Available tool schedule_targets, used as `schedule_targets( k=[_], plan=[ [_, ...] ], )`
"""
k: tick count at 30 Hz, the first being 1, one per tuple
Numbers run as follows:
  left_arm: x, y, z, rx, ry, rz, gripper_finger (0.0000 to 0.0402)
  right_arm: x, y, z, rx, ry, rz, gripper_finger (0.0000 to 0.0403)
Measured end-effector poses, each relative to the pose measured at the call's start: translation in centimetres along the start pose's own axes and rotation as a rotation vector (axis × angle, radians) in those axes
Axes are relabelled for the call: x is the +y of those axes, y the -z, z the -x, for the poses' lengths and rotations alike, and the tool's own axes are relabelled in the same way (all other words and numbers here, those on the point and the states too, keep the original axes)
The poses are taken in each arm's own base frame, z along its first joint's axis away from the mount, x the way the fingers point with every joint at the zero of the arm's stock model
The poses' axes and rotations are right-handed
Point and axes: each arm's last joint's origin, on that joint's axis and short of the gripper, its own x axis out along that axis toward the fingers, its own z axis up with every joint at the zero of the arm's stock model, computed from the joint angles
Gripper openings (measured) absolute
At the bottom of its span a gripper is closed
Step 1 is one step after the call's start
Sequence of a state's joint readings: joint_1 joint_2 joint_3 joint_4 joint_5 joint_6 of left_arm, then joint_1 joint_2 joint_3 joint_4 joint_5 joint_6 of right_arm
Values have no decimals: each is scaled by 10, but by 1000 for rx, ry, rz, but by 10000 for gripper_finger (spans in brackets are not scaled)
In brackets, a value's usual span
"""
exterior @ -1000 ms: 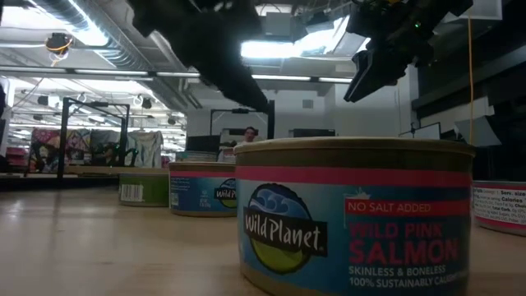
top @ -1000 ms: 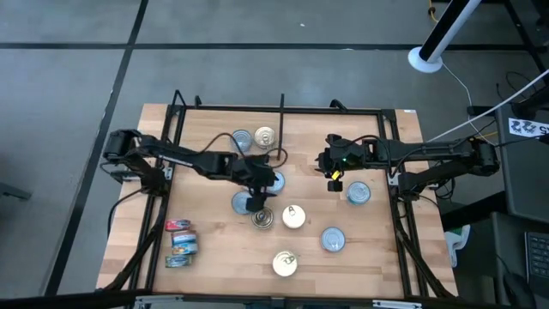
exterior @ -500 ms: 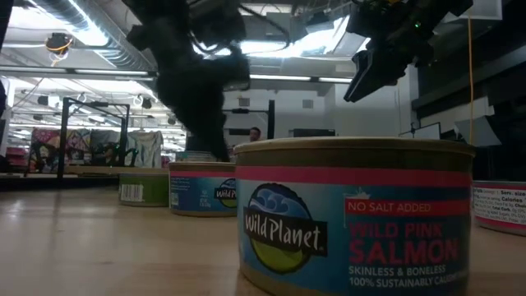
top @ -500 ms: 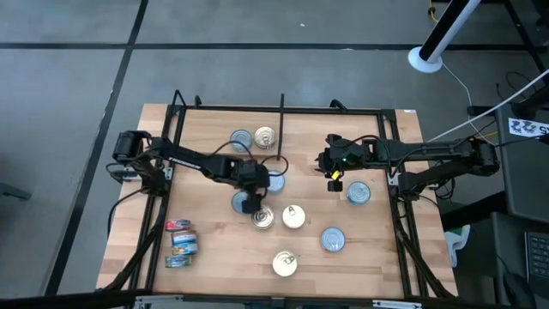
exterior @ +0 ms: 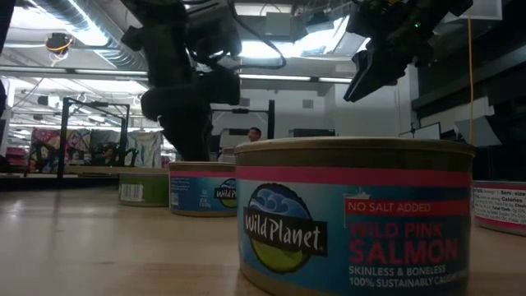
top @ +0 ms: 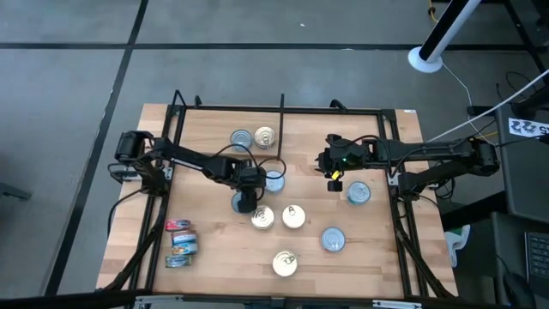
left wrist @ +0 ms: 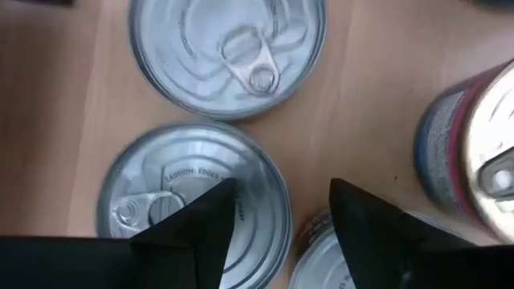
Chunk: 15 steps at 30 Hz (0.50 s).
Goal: Stack canned seafood by type on shelf
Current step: Put the middle red tuna can on the shelf
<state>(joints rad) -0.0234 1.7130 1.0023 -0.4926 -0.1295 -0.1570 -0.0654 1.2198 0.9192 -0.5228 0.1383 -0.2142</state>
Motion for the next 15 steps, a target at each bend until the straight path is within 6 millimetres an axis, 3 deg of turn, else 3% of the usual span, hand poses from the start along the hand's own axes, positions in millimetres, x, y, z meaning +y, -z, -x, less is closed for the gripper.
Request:
schedule_targets(
  k=[15],
  plan=[
    [4, 6, -8, 56, -181, -28, 134, 0, 0, 0, 1, 0, 0, 143]
  ],
)
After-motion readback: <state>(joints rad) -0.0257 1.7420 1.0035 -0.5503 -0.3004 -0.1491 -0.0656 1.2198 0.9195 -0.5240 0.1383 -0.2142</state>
